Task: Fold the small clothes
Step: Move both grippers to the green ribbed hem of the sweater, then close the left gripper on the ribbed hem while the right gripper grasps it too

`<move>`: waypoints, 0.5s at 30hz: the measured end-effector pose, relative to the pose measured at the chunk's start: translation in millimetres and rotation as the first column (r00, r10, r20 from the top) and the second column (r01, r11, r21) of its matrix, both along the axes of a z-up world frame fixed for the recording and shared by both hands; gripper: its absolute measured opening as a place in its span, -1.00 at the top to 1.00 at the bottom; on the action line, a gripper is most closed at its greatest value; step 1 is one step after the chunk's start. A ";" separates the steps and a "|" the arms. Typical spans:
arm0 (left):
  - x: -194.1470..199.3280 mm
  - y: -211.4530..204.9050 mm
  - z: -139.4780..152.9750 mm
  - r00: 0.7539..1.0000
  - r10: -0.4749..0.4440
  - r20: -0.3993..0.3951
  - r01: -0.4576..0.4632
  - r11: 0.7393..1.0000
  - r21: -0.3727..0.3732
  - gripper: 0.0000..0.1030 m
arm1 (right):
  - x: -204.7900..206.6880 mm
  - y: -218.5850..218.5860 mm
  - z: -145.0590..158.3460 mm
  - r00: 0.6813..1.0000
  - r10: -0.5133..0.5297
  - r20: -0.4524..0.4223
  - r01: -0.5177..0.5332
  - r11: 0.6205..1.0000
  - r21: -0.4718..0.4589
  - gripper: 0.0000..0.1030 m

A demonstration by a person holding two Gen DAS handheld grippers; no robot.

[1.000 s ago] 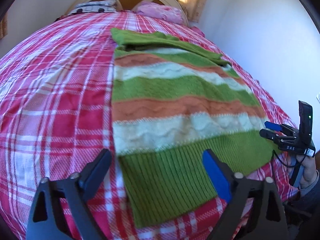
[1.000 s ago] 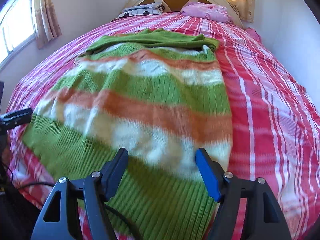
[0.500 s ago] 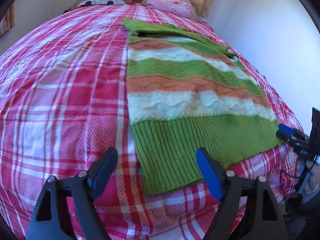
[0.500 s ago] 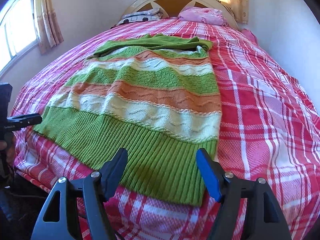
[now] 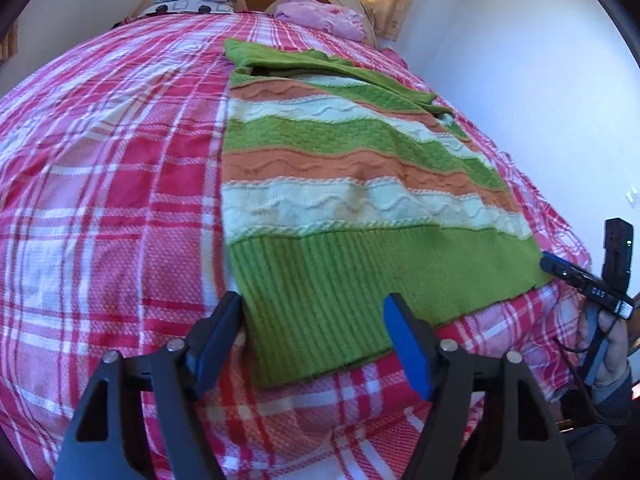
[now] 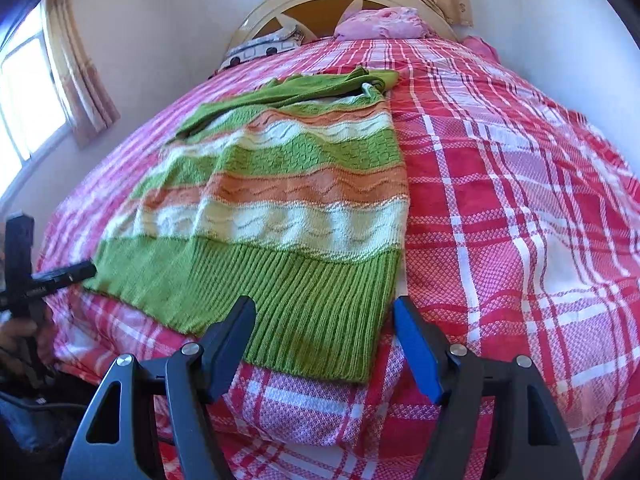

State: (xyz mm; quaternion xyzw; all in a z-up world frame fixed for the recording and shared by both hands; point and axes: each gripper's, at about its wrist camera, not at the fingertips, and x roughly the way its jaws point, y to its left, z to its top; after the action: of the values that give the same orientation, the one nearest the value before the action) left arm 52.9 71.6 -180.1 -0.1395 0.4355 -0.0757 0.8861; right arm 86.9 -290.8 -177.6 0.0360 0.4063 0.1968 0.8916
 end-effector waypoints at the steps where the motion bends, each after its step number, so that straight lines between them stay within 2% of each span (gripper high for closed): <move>1: -0.3 -1.8 -0.2 1.000 -0.001 0.001 0.001 1.000 0.005 -0.44 | 0.1 0.1 0.0 1.000 0.002 -0.002 -0.002 1.000 0.009 -0.39; 3: -1.0 -3.8 -0.8 1.000 -0.003 0.007 0.003 1.000 0.016 -0.43 | -0.4 0.7 -0.2 1.000 0.005 -0.002 -0.005 1.000 0.018 -0.34; 5: -1.3 -3.5 -1.1 1.000 -0.004 0.012 0.004 1.000 0.019 -0.28 | -0.6 1.9 -1.1 1.000 0.004 0.003 -0.004 1.000 0.009 -0.13; 6: -1.3 -2.4 -1.4 1.000 -0.001 0.014 0.001 1.000 0.020 -0.22 | -0.7 1.6 -1.4 1.000 0.003 0.005 -0.003 1.000 0.008 -0.11; 8: -1.0 1.4 -2.2 1.000 0.007 0.019 -0.007 1.000 0.011 0.03 | -0.8 1.2 -1.8 1.000 0.007 0.007 -0.007 1.000 0.015 -0.09; 9: -0.6 3.5 -2.6 1.000 0.009 0.021 -0.009 1.000 0.005 0.08 | -1.0 1.6 -1.7 1.000 0.009 0.008 -0.010 1.000 0.015 -0.09; 10: -0.1 5.9 -2.9 1.000 0.012 0.024 -0.012 1.000 0.000 0.22 | -0.7 1.6 -1.8 1.000 0.012 0.007 -0.012 1.000 0.016 -0.02; 11: 0.7 8.0 -3.1 1.000 0.014 0.026 -0.013 1.000 -0.008 0.52 | -0.5 1.4 -2.0 1.000 0.012 0.007 -0.012 1.000 0.018 0.11; 12: 1.2 10.7 -4.3 1.000 0.010 0.023 -0.009 0.999 -0.031 0.70 | -0.8 0.5 -2.6 1.000 0.012 0.007 -0.012 1.000 0.020 0.20; 14: 1.0 14.3 -7.0 1.000 0.013 0.024 -0.011 0.998 -0.069 0.75 | -1.2 1.5 -3.6 1.000 0.020 0.006 -0.020 1.000 0.015 0.43; 15: 0.9 14.2 -7.7 1.000 0.014 0.028 -0.012 0.997 -0.073 0.75 | -0.9 1.4 -3.0 1.000 0.022 0.008 -0.022 1.000 0.011 0.43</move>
State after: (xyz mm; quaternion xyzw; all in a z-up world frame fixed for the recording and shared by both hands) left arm 53.8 85.8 -187.8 -0.1733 0.4191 -0.0877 0.8869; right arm 86.0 -289.5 -180.6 0.0355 0.4020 0.2091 0.8907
